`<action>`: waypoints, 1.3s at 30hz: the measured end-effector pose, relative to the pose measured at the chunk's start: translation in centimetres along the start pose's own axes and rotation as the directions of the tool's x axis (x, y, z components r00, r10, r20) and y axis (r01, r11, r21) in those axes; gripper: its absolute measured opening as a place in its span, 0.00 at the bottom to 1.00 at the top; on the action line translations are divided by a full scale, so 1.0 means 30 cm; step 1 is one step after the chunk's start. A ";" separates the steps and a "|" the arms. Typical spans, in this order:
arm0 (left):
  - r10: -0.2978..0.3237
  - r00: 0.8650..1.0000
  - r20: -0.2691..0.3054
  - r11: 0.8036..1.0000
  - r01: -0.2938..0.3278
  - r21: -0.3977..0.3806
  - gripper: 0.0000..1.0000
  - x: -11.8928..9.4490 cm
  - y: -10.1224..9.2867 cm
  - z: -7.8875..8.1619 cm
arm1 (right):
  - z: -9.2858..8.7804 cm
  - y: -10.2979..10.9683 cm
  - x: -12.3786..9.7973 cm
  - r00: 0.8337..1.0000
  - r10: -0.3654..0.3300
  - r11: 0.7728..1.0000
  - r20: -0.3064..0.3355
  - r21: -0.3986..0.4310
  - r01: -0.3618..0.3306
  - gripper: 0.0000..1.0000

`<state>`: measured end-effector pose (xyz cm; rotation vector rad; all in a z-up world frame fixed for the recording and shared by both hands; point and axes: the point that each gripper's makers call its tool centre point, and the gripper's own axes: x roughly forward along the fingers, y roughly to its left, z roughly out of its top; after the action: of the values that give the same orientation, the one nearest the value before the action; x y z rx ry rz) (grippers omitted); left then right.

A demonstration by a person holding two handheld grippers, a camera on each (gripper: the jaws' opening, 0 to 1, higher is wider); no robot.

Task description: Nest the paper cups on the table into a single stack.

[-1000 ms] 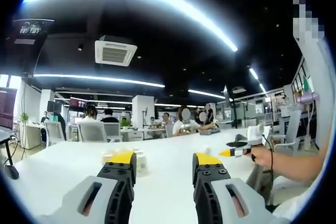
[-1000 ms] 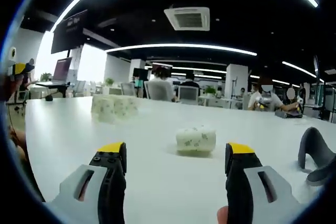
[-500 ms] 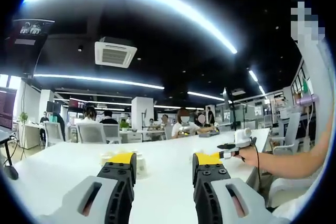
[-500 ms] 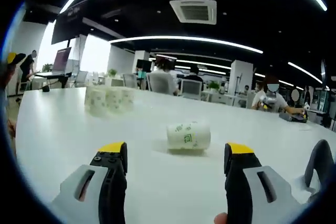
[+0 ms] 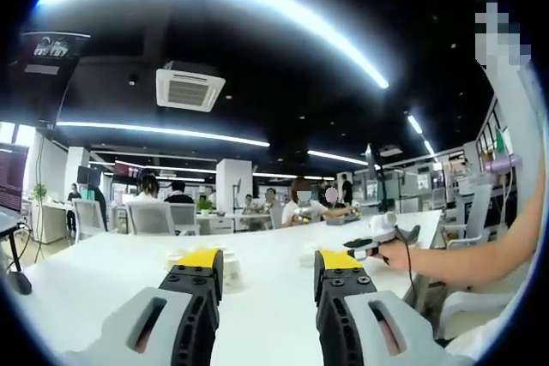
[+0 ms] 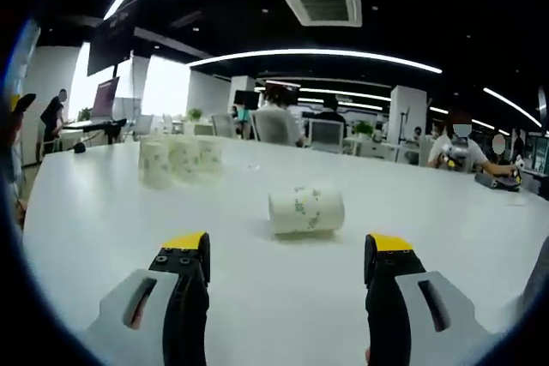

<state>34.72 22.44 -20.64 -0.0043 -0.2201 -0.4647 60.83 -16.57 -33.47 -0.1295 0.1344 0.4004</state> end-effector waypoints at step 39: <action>-0.002 1.000 -0.024 1.000 0.002 -0.008 0.45 0.025 0.037 -0.037 | 0.043 0.103 0.334 0.992 0.101 0.994 -0.080 -0.029 -0.103 0.75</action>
<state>36.09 23.05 -21.53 -0.0059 -0.1943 -0.4672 68.89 -9.74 -34.06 -0.1720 0.2125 0.5001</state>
